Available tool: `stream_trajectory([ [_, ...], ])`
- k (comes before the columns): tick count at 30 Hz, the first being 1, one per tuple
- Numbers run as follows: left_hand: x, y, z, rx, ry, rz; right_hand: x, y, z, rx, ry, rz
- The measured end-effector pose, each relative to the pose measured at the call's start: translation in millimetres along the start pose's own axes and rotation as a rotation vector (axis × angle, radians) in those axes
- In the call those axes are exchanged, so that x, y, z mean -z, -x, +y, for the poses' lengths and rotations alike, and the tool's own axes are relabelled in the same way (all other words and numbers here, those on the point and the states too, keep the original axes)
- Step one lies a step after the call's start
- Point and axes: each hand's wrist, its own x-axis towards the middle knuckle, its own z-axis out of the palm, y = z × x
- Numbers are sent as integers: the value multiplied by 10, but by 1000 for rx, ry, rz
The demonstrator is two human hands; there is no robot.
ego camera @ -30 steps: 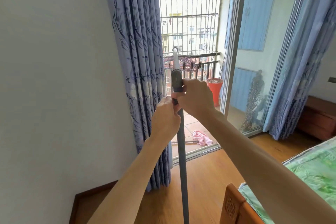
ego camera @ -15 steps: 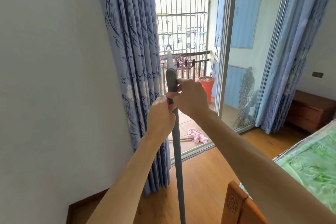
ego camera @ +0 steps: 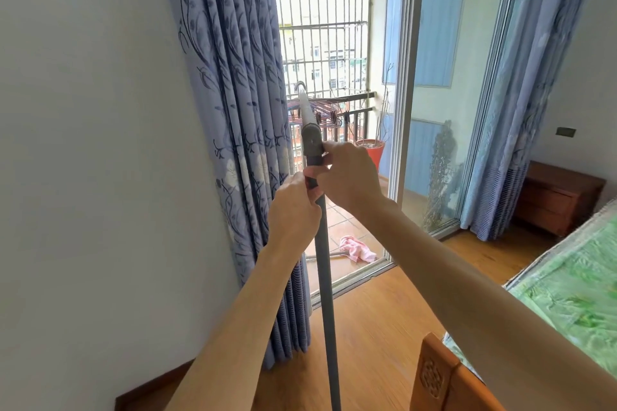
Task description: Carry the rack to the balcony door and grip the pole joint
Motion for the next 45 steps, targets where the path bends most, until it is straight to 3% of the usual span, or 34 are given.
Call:
stream_trajectory([
  [22,-494,-737,-379,-20,141,8,-377,-741,319,-14,22,-5],
  [34,-645,-1325,-629,0,268,-108,-529,-1388,564,39,-48,-95],
  [45,-366,-1606,-749,-116,404,-312,-398,-1697,557,108,-241,-262],
])
